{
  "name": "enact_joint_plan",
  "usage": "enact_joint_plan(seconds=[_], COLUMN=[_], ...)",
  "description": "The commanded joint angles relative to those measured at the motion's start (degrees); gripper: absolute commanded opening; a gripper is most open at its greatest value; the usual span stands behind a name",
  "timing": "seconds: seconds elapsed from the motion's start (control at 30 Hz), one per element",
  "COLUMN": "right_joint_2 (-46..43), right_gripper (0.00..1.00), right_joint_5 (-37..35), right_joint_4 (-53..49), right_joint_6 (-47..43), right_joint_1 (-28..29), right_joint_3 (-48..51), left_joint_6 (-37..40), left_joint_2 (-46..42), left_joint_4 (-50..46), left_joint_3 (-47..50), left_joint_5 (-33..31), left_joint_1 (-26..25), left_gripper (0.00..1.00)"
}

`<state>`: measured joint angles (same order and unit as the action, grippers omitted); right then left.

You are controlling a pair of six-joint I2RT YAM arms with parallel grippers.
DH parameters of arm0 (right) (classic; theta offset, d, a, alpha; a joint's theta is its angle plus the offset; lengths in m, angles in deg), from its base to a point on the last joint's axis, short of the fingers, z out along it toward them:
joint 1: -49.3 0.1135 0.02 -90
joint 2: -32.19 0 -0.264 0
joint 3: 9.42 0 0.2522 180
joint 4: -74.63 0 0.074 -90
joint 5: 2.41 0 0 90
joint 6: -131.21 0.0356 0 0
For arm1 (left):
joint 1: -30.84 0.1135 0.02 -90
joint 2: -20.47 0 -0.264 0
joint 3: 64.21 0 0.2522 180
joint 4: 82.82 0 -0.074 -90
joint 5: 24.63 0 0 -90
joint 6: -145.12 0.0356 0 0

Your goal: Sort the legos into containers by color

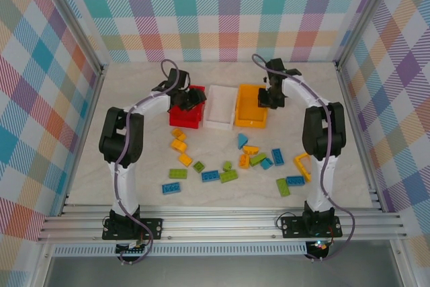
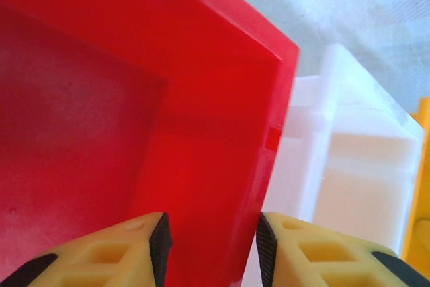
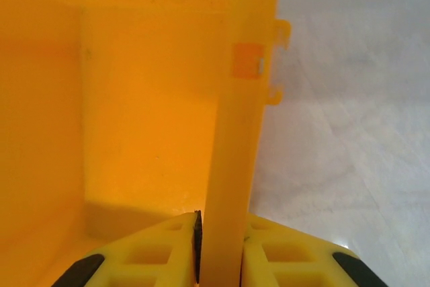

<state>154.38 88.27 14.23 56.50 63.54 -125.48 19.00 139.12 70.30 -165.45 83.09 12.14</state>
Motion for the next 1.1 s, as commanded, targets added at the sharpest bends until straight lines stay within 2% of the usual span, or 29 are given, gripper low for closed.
enact_joint_plan(seconds=[0.0, 0.1, 0.27, 0.37, 0.4, 0.47, 0.7, 0.83, 0.93, 1.07], right_joint_2=[3.9, 7.7, 13.7, 15.6, 15.4, 14.1, 3.2, -6.2, -15.4, -29.9], right_gripper=[0.22, 0.21, 0.22, 0.22, 0.27, 0.38, 0.57, 0.70, 0.74, 0.74], right_joint_5=[3.0, 2.3, 2.3, 1.1, 0.4, -1.1, -4.7, -7.8, -7.3, -5.1], right_joint_4=[-3.9, -6.8, -11.6, -13.4, -13.4, -12.5, -8.7, -7.7, -5.4, -1.1], right_joint_6=[-2.2, -3.6, -5.6, -5.6, -5.3, -4.4, -1.9, -0.1, 2.9, 9.0], right_joint_1=[1.1, 1.4, 1.4, 1.2, 1.2, 1.2, 1.2, 1.2, 1.2, 2.4], right_joint_3=[-6.7, -13.5, -24.6, -27.2, -26.7, -24.8, -16.8, -11.2, -1.9, 18.1], left_joint_6=[-3.6, -5.4, -5.4, -4.6, -4.0, -3.3, -2.1, -1.3, 0.2, 2.7], left_joint_2=[1.6, 2.4, 1.4, 0.2, -0.3, -1.5, -7.3, -12.2, -17.2, -26.9], left_joint_4=[2.6, 2.8, 0.1, -2.3, -4.5, -6.6, -10.5, -10.6, -9.2, -4.6], left_joint_3=[-3.4, -4.5, -4.5, -4.7, -4.8, -5.0, -5.1, -3.0, 0.3, 9.0], left_joint_5=[-1.0, -1.5, -6.7, -10.2, -11.0, -13.1, -17.6, -18.9, -18.9, -16.7], left_joint_1=[-1.0, -1.4, -2.0, -2.0, -2.0, -2.0, -2.0, -2.4, -3.6, -8.9], left_gripper=[0.41, 0.41, 0.44, 0.49, 0.50, 0.51, 0.56, 0.63, 0.67, 0.70])
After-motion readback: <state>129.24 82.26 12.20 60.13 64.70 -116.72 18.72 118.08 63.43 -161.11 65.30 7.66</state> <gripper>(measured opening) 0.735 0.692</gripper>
